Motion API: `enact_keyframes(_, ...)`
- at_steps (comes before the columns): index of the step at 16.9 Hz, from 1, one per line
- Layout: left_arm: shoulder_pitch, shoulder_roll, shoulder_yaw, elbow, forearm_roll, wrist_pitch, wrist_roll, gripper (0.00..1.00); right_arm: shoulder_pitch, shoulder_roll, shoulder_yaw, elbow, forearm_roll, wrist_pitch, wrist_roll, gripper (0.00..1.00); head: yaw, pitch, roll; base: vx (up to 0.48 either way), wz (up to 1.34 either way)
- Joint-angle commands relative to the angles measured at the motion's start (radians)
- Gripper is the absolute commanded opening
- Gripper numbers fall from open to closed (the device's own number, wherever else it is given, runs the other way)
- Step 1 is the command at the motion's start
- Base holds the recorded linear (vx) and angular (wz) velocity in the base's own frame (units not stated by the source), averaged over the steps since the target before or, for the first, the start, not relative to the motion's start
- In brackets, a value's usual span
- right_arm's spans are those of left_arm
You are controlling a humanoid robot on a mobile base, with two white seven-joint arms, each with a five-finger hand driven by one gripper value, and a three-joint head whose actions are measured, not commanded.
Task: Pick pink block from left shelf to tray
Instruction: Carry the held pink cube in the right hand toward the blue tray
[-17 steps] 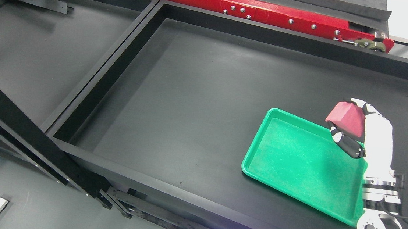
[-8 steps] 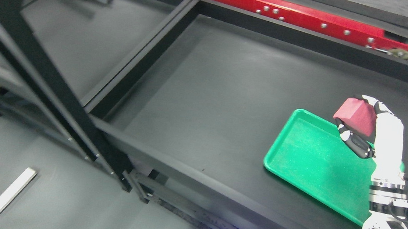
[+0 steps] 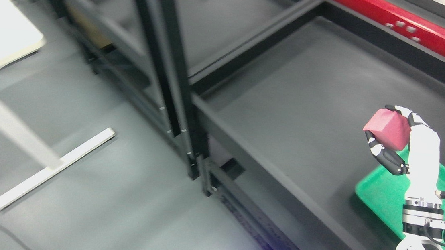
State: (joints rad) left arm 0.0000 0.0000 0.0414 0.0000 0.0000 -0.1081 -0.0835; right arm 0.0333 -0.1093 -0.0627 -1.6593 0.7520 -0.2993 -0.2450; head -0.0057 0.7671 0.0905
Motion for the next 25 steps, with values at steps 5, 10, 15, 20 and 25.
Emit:
enact_keyframes(5, -0.023, 0.017, 0.000, -0.017, -0.002, -0.001, -0.001, 1.00, 0.002, 0.010, 0.003, -0.011, 0.000, 0.003, 0.001, 0.01, 0.0000, 0.000, 0.000, -0.143, 0.97)
enact_keyframes(10, -0.023, 0.017, 0.000, -0.017, 0.000, -0.001, -0.001, 1.00, 0.002, 0.010, 0.003, -0.011, 0.000, 0.003, 0.001, 0.01, 0.0000, 0.000, 0.000, -0.128, 0.98)
enact_keyframes(15, -0.023, 0.017, 0.000, -0.017, -0.002, -0.001, -0.001, 1.00, 0.000, 0.010, 0.003, -0.011, 0.000, 0.003, 0.001, 0.02, 0.0000, 0.000, 0.000, -0.127, 0.96)
enact_keyframes(20, -0.023, 0.017, 0.000, -0.017, -0.002, -0.001, -0.001, 1.00, -0.001, 0.010, 0.003, -0.011, 0.000, 0.003, 0.001, 0.02, 0.0000, 0.000, 0.000, -0.103, 0.68)
enact_keyframes(25, -0.023, 0.017, 0.000, -0.017, -0.002, -0.001, -0.001, 1.00, -0.001, 0.011, 0.003, -0.008, 0.000, 0.003, 0.003, 0.02, 0.0000, 0.000, 0.000, 0.010, 0.26)
